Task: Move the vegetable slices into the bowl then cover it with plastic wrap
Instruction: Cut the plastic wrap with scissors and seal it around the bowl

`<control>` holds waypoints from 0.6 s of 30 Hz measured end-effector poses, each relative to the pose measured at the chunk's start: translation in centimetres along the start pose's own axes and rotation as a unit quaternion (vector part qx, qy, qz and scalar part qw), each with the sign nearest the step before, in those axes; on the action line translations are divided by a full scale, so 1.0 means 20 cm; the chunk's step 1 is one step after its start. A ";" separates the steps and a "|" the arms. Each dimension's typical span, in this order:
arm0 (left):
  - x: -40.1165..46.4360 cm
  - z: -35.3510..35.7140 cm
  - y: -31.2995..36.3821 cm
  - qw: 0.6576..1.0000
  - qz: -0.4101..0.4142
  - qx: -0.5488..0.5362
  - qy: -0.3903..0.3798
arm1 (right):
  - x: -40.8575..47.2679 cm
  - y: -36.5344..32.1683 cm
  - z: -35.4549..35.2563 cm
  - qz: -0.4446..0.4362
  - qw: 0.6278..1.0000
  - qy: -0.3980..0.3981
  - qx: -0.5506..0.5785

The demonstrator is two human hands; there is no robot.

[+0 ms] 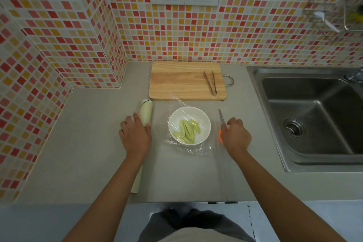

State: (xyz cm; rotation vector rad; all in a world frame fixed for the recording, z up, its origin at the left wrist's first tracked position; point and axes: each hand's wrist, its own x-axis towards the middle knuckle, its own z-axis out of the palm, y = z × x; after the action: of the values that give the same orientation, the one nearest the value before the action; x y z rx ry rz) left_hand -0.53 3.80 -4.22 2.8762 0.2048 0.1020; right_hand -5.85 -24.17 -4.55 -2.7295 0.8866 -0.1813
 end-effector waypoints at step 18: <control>0.03 0.10 0.40 0.891 -0.060 -0.448 -0.031 | 0.00 -0.29 0.08 -0.056 0.912 -0.059 0.401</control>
State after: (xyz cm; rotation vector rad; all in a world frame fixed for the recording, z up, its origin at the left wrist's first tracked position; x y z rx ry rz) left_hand 1.37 -4.34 -4.02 1.9336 0.2419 0.0571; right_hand -2.24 -19.41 -4.47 -1.9859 0.4657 -0.3152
